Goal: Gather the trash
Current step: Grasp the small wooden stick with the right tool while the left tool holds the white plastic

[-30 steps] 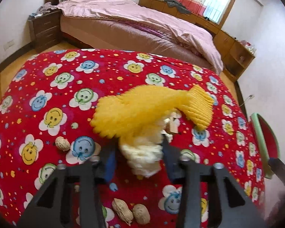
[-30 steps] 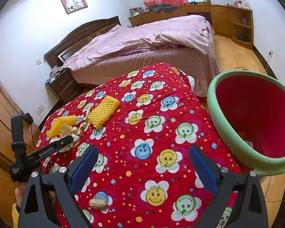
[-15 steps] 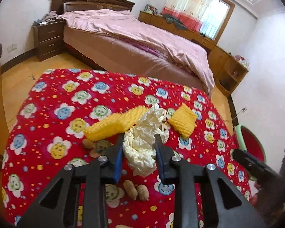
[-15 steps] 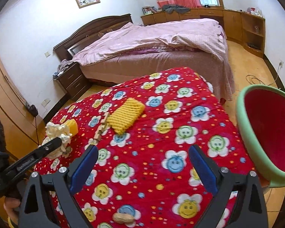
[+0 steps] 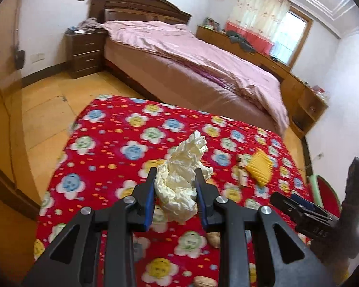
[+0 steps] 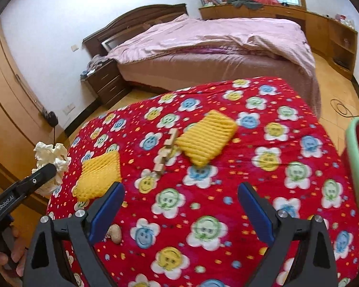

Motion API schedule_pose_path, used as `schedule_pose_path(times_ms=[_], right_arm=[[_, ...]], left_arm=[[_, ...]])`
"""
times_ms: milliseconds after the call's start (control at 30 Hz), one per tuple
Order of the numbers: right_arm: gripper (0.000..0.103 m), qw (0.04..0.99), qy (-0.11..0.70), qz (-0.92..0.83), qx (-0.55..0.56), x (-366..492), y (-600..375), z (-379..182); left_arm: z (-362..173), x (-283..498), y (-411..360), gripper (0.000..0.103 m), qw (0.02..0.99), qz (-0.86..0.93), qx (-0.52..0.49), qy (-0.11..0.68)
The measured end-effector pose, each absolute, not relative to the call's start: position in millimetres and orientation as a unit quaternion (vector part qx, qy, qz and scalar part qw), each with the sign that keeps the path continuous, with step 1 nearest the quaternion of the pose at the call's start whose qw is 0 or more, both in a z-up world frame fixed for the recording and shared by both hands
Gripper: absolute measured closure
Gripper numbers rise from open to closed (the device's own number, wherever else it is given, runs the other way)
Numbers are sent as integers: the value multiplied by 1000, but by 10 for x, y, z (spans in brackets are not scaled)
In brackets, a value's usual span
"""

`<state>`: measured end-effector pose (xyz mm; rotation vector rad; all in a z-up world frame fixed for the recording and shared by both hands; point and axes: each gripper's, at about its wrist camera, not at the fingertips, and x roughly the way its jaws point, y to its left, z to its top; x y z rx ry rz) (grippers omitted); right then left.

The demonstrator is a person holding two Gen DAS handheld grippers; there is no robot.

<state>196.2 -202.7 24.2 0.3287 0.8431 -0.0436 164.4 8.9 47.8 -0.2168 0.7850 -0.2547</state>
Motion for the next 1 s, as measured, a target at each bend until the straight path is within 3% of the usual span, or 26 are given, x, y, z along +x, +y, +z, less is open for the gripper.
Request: schedule_pose_path(times_ms=[100, 233, 500, 733, 833, 867, 1000], right_arm=[[18, 897, 415, -16, 152, 2075, -1912, 185], [25, 896, 420, -15, 141, 2211, -1805, 115], [50, 892, 434, -31, 123, 2450, -1707, -74], [65, 899, 425, -57, 92, 2524, -1629, -151], [79, 901, 421, -68, 85, 2525, -1628, -160], [89, 900, 420, -69, 88, 2522, -1643, -160], [90, 899, 420, -55, 114, 2492, -1730, -149]], left_arm=[[379, 1711, 203, 73, 914, -93, -106, 381], [229, 1792, 314, 73, 914, -63, -115, 384], [18, 1864, 372, 73, 917, -38, -115, 381], [-47, 1871, 330, 73, 914, -48, -114, 386], [-50, 1865, 303, 73, 913, -48, -115, 389], [-50, 1863, 294, 73, 913, -49, -113, 389], [-49, 1860, 264, 73, 913, -52, -110, 389]])
